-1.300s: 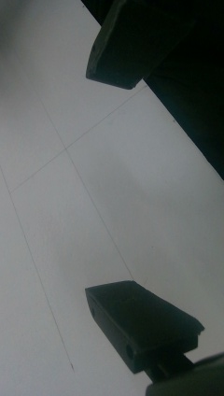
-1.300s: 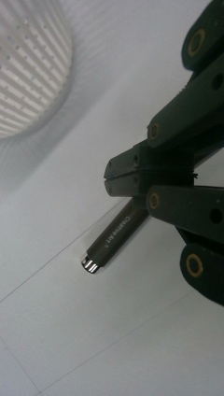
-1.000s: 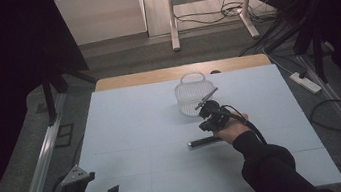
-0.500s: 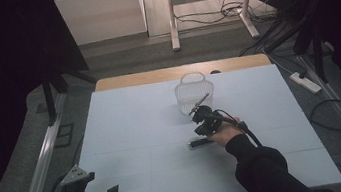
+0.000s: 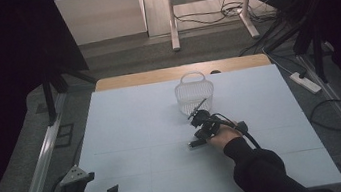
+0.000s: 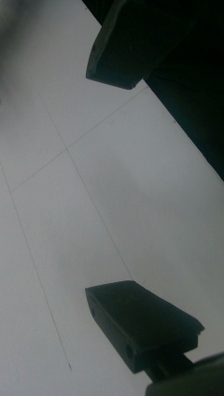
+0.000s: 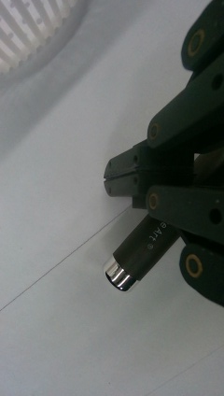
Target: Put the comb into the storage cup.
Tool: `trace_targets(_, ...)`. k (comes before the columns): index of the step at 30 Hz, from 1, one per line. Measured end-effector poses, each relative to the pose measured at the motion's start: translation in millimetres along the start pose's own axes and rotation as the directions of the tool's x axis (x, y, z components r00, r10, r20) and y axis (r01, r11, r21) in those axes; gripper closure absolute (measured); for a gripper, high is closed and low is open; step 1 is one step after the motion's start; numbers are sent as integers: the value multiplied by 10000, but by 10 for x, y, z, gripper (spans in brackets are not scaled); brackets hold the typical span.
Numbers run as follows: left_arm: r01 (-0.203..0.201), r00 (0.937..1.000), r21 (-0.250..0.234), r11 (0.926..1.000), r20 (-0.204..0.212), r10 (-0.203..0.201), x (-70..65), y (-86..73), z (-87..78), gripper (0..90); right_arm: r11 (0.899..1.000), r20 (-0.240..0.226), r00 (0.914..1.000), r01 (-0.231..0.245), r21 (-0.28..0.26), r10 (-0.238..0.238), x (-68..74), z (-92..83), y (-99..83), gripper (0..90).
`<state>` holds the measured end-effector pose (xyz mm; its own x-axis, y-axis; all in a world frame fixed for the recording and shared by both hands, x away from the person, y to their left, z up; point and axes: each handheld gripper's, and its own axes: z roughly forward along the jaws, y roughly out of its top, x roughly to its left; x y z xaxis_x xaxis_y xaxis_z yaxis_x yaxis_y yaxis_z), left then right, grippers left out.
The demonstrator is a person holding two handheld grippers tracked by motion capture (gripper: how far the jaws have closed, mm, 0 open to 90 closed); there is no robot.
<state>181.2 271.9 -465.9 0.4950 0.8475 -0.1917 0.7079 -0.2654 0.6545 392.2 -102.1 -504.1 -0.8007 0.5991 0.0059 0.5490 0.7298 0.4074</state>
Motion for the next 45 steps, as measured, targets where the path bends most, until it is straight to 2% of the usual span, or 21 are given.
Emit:
trace_targets(14, -2, 10000, -14, 10000, -17, 2, -3, -1, -1, 23, 9995, -94, 9997, 209, 253, -207, 55, -77, -138, 891)
trace_targets(22, -6, 10000, -5, 10000, -29, 6, -4, 1, 0, 23, 9987, -353, 9988, 338, 373, -325, 123, -170, -264, 891)
trace_targets(25, -9, 10000, -7, 10000, -29, 9, -5, 1, -1, 23, 9988, -591, 9979, 301, 399, -277, 132, -211, -331, 891)
trace_targets(37, 21, 10000, -2, 10000, -28, -21, -3, 2, 0, 23, 9994, -866, 9962, 65, 351, -34, 130, -322, -492, 891)
trace_targets(45, 56, 10000, -6, 10000, -28, -56, 0, 2, 0, 23, 9987, -846, 9964, 46, 514, -3, 125, -383, -601, 891)
